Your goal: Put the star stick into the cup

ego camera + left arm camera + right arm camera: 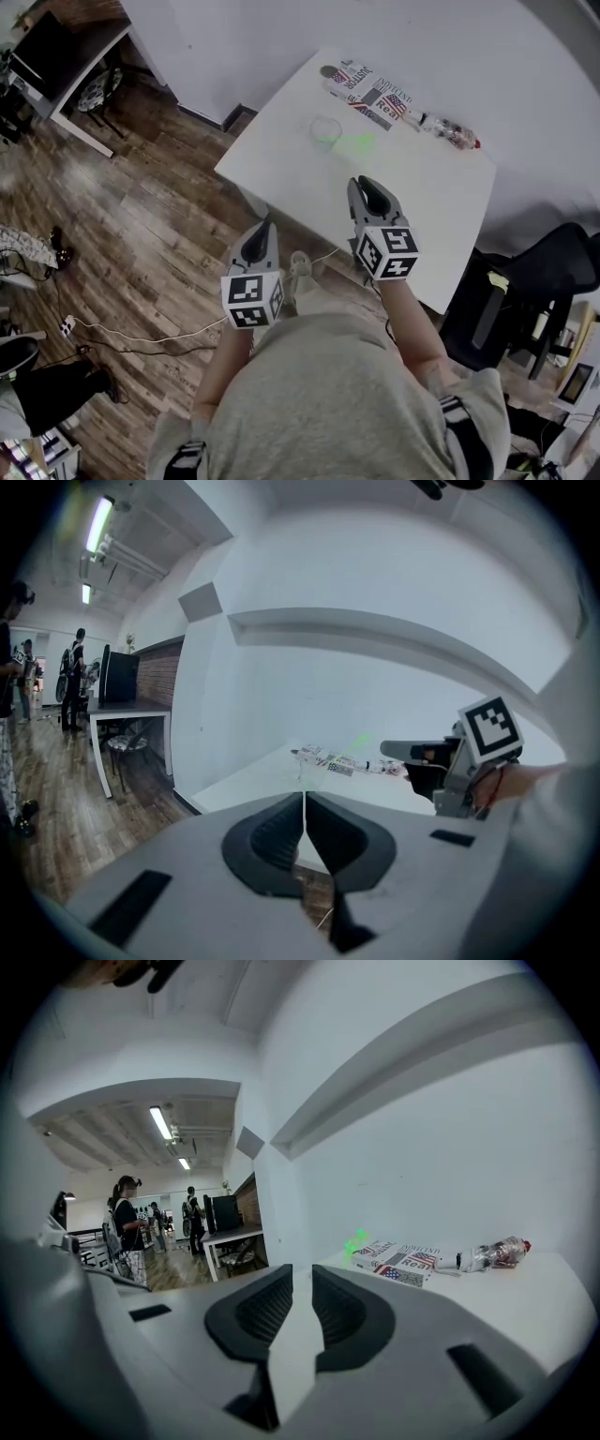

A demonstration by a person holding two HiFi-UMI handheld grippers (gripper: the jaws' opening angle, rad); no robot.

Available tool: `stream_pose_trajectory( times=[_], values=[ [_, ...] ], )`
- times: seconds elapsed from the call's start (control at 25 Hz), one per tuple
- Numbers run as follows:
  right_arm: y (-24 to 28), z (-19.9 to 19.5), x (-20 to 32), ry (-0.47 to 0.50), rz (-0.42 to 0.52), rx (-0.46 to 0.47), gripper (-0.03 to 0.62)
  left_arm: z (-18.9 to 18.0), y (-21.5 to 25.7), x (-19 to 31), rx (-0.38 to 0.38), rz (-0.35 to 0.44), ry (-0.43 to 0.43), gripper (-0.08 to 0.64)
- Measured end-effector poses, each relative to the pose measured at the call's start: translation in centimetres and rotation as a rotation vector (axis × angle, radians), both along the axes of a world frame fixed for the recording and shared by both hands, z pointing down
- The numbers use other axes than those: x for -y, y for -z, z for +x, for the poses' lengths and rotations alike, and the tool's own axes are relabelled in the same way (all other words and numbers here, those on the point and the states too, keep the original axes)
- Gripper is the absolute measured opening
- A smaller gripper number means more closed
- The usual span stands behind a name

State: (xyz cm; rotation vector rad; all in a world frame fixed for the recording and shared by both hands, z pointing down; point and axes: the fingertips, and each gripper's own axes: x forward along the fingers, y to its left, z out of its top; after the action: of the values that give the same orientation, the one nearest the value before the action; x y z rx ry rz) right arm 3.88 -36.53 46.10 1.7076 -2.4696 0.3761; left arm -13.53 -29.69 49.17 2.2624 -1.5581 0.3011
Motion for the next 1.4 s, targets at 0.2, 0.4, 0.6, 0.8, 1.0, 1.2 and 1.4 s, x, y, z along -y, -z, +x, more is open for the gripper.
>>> stream_pose_trajectory(
  times=[0.2, 0.4, 0.6, 0.8, 1.0, 1.2, 1.4],
  values=[
    [1.6, -1.4, -5.3, 0.05, 0.034, 0.004, 0.057, -0.2, 0.4, -4.1, -0.004, 0.016, 0.013, 0.009],
    [2.7, -2.4, -10.2, 0.091, 0.059, 0.001, 0.034, -0.4, 0.8, -7.8, -0.013, 0.031, 0.035, 0.009],
    [3.2, -2.9, -14.1, 0.126, 0.08, 0.002, 0.004, -0.4, 0.9, -10.9, -0.011, 0.038, 0.054, 0.009],
    [3.1, -3.4, -17.4, 0.161, 0.082, 0.008, 0.0, -0.1, 1.0, -13.4, -0.009, 0.045, 0.063, 0.009],
    [3.0, -3.5, -19.5, 0.179, 0.089, 0.022, 0.0, 0.2, 1.4, -15.0, -0.003, 0.06, 0.064, 0.009],
    [3.0, -3.8, -20.5, 0.191, 0.096, 0.022, 0.0, 0.3, 1.6, -15.8, -0.001, 0.07, 0.065, 0.009],
    [3.0, -3.9, -20.8, 0.191, 0.089, 0.028, 0.0, 0.3, 1.6, -16.4, 0.0, 0.072, 0.064, 0.009]
  ],
)
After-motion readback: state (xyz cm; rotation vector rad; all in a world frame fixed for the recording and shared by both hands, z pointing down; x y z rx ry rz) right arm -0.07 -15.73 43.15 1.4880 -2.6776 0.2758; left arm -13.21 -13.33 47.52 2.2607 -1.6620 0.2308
